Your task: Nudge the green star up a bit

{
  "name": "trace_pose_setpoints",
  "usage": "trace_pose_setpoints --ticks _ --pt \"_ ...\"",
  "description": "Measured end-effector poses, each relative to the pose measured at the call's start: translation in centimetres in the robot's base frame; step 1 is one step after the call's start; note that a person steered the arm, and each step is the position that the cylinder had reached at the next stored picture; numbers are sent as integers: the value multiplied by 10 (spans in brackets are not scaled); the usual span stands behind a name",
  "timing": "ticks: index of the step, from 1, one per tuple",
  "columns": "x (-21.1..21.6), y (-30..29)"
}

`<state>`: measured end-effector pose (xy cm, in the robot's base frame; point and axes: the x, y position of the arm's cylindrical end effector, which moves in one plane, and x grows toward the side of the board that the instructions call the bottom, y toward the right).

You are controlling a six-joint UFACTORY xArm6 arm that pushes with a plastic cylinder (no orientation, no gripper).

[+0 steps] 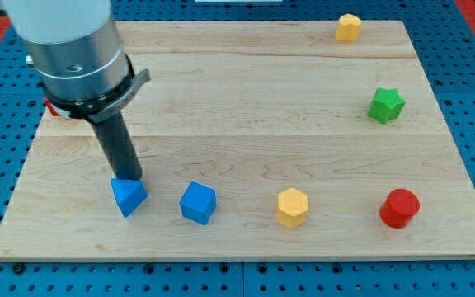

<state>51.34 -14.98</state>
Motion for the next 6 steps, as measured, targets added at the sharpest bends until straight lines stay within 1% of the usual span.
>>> trace_pose_setpoints --ticks 1,2,3,4,5,6 --pt "-5 11" --pt "-46 67" --pt "-64 194" --pt "-42 263" --pt "-83 366" --pt "-105 436"
